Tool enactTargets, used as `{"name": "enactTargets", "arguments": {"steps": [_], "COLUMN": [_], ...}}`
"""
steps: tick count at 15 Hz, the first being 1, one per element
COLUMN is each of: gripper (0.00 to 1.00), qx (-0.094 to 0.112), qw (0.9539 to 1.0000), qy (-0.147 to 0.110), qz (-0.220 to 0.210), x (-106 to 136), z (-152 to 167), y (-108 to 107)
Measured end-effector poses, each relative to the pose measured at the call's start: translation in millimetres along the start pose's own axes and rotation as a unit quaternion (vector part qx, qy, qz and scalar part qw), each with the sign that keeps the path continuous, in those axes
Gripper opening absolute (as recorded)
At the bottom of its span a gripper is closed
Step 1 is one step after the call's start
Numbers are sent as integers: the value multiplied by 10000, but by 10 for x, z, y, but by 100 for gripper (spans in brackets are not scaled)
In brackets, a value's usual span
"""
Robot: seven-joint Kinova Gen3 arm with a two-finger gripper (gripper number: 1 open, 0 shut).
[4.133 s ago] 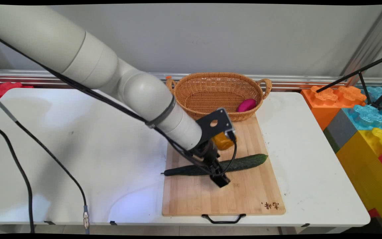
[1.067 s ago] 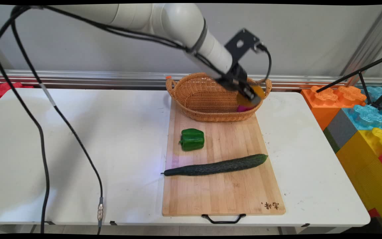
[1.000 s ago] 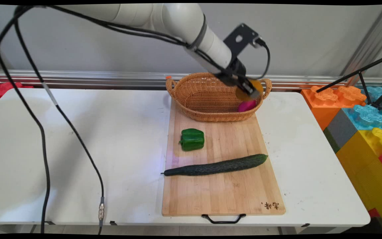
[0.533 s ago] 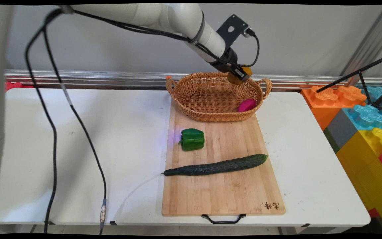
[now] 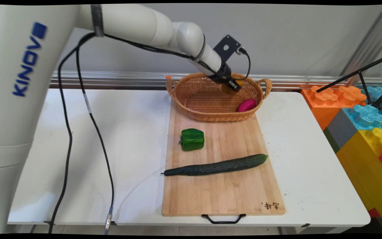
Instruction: Place the picked object in the vegetable basket
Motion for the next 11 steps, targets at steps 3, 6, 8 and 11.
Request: {"name": "enactTargets", "arguments": {"steps": [3,6,8,11], "gripper": [0,0,100,100], "qx": [-17,-8,-5,-30], "qw": [10000,9999,9999,9999], "qy": [-67,-98,-82,-22], "qz": [-33,-74,-90,-111], "x": [-93,-136,-118,-41], "z": [166,273,292,259], "y": [-25,-42,-40,-13]}}
